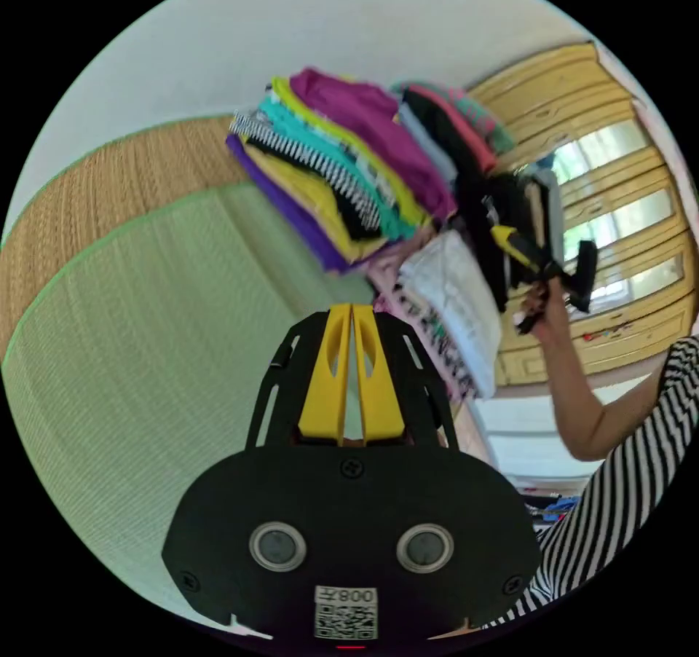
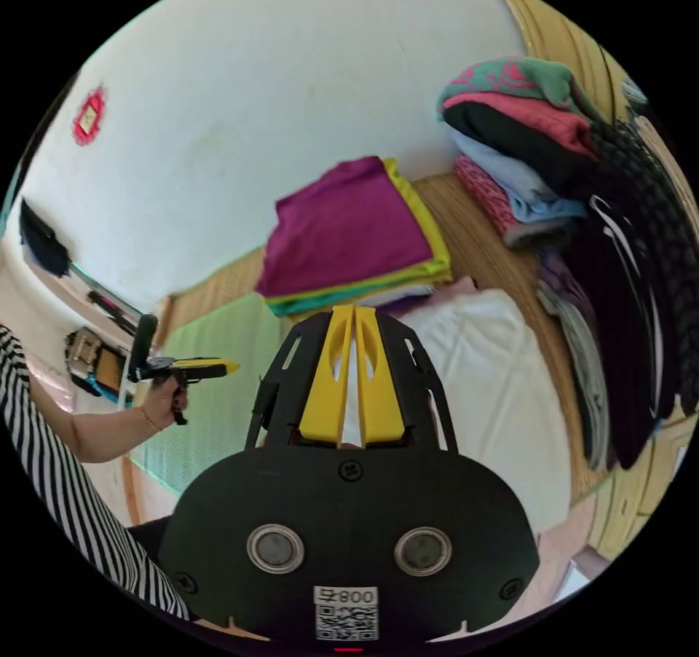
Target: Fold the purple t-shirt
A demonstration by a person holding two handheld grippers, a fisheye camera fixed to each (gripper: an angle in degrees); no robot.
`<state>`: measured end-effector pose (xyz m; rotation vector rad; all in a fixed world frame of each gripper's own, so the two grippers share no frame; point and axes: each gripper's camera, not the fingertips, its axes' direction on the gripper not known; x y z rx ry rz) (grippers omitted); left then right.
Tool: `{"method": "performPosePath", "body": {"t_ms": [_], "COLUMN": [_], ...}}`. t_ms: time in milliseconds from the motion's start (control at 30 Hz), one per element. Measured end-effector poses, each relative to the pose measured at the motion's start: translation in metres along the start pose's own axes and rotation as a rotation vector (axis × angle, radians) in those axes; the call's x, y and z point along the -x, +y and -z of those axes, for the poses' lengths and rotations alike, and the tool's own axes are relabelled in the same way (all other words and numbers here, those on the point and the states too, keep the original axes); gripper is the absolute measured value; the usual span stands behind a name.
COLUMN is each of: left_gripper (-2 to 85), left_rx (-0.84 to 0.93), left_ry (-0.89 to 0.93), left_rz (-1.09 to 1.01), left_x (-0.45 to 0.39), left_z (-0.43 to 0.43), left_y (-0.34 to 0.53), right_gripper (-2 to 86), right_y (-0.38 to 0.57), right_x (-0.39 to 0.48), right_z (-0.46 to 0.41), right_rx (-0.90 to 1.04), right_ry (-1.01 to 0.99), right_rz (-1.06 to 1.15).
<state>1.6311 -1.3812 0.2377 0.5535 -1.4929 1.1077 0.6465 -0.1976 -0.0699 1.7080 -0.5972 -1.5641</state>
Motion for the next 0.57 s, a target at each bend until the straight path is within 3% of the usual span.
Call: {"method": "performPosePath", "body": {"t_ms": [133,233,567], "left_gripper": [0.2,0.3,0.3], "left_rx": [0.23,0.368,0.279], "left_ry": [-0.152,-0.267,-0.193], "left_rz": [-0.036,-0.094,-0.119], "left_x": [-0.003,-0.006,0.015], "left_z": [-0.043,-0.078,-0.086], "left_y": [0.043,0.067,0.112], "right_gripper": [1.0,2.7,8.5], "right_y": [0.049,0.068,0.079], "right_x": [0.011,0.028,0.068], "right_z": [-0.006,-0.019,-0.065], "right_rx": [0.123,0.163,0.202], "right_ry": [0.209,0.249,0.301], "right_rz": [-0.047,-0.04,-0.036]}}
